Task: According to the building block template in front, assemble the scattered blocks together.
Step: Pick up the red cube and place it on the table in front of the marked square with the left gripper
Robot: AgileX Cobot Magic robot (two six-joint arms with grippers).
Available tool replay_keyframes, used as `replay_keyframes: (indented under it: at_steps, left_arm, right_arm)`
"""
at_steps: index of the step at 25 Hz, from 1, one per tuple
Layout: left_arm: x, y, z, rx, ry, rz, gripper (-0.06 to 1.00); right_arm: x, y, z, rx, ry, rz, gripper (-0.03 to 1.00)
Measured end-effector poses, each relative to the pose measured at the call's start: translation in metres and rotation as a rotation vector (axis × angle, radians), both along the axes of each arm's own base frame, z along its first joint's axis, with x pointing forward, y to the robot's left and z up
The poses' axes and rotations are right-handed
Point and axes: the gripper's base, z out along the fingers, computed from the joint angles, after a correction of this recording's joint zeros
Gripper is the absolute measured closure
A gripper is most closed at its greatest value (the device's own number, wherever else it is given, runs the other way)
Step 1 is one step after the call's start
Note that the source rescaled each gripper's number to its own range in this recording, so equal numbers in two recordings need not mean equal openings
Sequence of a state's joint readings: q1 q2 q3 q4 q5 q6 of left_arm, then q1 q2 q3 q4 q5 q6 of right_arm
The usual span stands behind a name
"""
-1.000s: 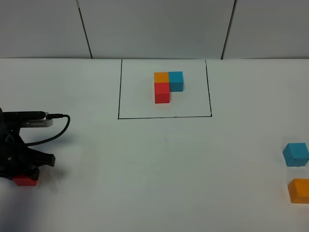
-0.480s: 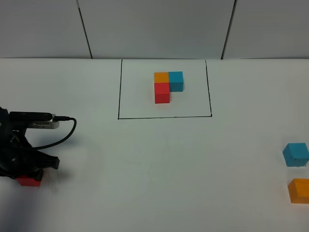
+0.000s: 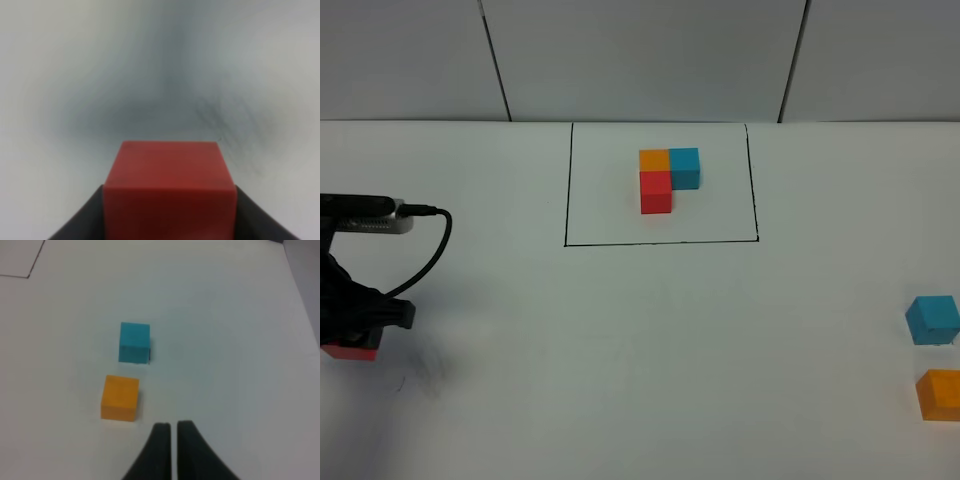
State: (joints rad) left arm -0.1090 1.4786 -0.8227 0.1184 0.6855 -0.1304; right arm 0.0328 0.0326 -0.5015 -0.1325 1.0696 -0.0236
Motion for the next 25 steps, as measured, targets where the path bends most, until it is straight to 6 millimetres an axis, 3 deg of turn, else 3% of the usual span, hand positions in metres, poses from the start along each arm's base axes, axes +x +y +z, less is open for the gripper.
replay_keyframes:
  at_steps: [5,9,16,25]
  left_arm:
    - [-0.007,-0.013,0.046,0.003,-0.046,-0.050,0.48]
    - [-0.005,-0.028,0.063,-0.010,-0.094,-0.096,0.48]
    - [-0.010,-0.061,0.069,-0.020,-0.110,-0.235,0.48]
    - [-0.018,-0.094,0.060,-0.008,-0.064,-0.582,0.48]
  right_arm:
    - [0.000,0.000,0.000,0.000,0.000,0.000,0.97]
    - [0.000,0.000,0.000,0.000,0.000,0.000,0.97]
    - [0.000,0.000,0.000,0.000,0.000,0.000,0.97]
    - [0.000,0.000,0.000,0.000,0.000,0.000,0.97]
